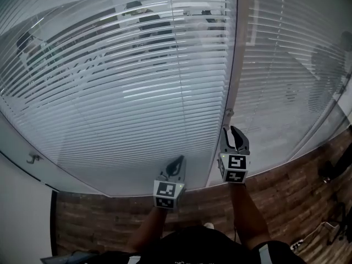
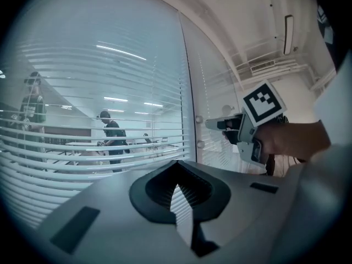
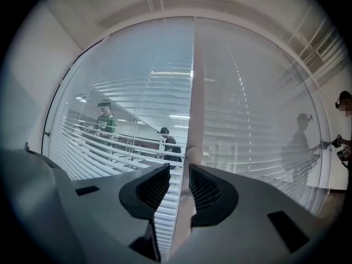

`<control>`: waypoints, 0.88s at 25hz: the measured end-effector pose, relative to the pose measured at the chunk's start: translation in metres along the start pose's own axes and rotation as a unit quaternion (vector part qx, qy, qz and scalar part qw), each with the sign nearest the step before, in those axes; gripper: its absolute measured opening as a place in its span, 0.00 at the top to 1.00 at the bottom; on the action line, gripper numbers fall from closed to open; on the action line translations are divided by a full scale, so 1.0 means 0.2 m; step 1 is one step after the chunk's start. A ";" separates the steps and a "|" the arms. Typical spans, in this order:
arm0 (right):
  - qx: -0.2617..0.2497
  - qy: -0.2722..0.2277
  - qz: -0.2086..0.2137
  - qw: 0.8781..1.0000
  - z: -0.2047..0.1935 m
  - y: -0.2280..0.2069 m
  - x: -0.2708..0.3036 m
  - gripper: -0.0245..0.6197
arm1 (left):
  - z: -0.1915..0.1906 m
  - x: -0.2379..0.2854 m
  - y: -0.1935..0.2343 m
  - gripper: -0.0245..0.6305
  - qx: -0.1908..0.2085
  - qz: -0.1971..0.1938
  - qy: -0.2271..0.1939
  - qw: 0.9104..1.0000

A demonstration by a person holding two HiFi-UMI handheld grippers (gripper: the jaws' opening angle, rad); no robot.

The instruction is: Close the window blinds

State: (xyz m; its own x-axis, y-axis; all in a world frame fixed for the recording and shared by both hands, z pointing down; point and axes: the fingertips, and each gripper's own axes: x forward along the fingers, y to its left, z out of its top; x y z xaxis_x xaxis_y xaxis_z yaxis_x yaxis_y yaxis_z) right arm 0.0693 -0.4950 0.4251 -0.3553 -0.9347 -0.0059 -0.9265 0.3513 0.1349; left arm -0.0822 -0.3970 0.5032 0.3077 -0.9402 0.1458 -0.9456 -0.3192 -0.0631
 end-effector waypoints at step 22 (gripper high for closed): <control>0.039 -0.007 0.002 0.999 0.07 -0.14 0.23 0.75 | -0.04 -0.04 0.02 0.96 -0.015 0.011 -0.007 1.000</control>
State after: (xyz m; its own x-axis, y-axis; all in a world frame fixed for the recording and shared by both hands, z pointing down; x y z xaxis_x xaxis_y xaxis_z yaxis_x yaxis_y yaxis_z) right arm 0.0780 -0.5465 0.4065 -0.3596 -0.9329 -0.0196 -0.9320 0.3580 0.0569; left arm -0.0893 -0.3891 0.5096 0.2888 -0.9483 0.1317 -0.9546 -0.2958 -0.0364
